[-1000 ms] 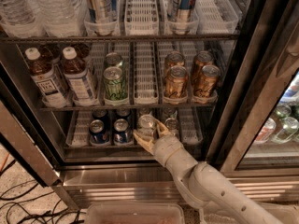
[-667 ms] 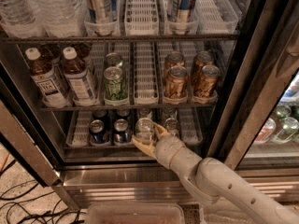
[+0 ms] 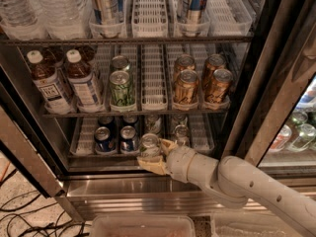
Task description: Pick 7up can from bottom shelf of fridge
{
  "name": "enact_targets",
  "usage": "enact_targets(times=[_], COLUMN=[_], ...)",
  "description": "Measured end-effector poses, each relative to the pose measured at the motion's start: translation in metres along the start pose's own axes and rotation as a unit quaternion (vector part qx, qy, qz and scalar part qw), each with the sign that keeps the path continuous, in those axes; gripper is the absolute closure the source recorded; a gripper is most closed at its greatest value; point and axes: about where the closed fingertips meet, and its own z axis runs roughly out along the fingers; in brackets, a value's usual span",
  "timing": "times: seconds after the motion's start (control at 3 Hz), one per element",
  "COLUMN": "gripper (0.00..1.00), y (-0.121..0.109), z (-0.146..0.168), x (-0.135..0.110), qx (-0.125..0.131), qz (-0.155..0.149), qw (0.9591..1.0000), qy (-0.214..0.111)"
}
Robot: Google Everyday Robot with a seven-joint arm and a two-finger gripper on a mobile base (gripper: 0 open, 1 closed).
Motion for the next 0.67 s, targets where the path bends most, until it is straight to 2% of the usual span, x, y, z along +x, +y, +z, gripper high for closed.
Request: enact_targets(times=[0.33, 0.67], gripper=[1.0, 1.0], y=[0.01, 0.015], z=[-0.014, -0.027], x=[-0.023, -0.061], qx=[-0.029, -0.046], qz=[0.023, 0.052], qw=[0.9991, 0.996], qy=[-0.02, -0.056])
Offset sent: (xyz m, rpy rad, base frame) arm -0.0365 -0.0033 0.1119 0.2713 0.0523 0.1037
